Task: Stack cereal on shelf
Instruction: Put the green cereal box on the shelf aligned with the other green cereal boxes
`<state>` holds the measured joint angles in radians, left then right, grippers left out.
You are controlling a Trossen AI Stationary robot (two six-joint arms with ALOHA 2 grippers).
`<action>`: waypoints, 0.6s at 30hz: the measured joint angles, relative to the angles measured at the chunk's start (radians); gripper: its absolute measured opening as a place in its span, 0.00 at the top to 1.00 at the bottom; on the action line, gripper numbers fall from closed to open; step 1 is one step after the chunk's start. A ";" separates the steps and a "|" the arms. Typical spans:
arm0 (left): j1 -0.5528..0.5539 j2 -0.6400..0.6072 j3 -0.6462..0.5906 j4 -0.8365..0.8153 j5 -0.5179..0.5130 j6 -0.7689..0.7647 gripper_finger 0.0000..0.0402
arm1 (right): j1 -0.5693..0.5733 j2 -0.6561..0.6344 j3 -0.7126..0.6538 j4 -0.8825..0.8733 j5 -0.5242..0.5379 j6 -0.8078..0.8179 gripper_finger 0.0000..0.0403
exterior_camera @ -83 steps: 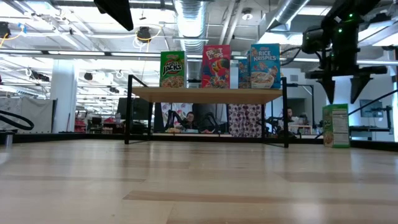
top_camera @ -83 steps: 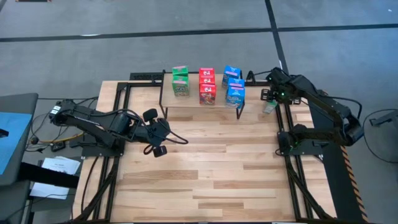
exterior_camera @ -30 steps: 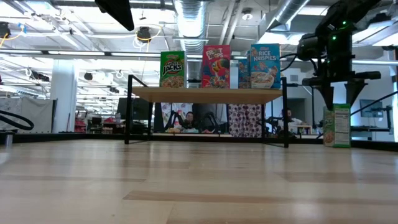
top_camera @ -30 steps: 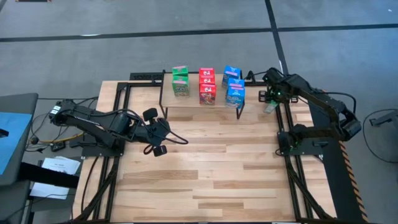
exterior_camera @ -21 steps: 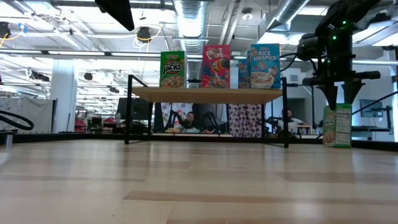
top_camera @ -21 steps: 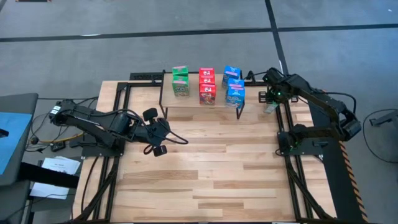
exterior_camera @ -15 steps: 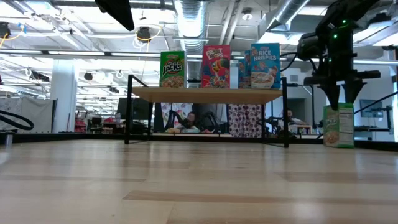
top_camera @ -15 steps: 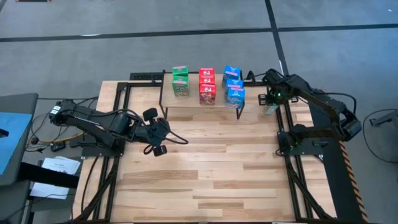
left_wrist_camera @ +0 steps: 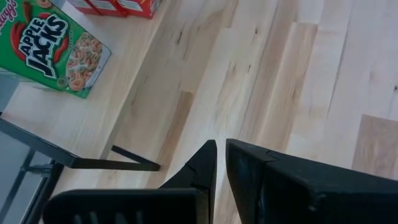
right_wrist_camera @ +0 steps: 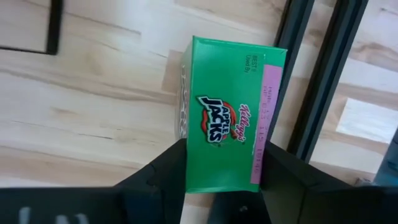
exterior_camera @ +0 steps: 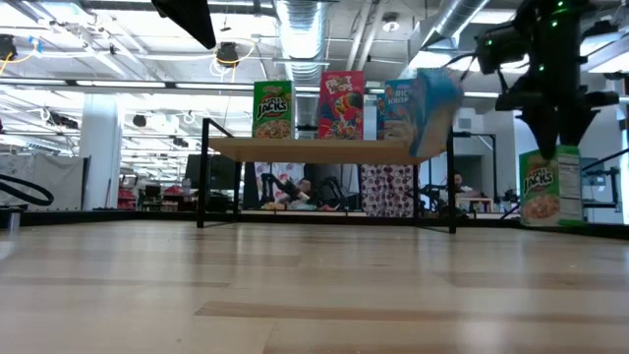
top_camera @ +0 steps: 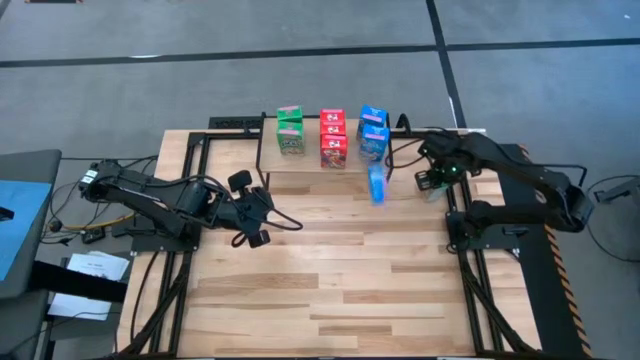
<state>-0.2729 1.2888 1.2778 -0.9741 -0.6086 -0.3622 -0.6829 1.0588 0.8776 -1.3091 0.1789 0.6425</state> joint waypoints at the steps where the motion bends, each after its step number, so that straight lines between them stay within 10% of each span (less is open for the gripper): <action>1: 0.000 0.000 0.000 0.000 0.000 0.001 0.94 | 0.005 -0.008 0.000 0.003 0.002 0.002 0.53; 18: 0.000 0.000 0.000 0.000 0.002 0.025 0.94 | 0.216 -0.114 0.000 -0.046 -0.076 0.135 0.52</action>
<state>-0.2729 1.2888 1.2778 -0.9741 -0.6071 -0.3375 -0.4665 0.9446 0.8772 -1.3555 0.1025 0.7776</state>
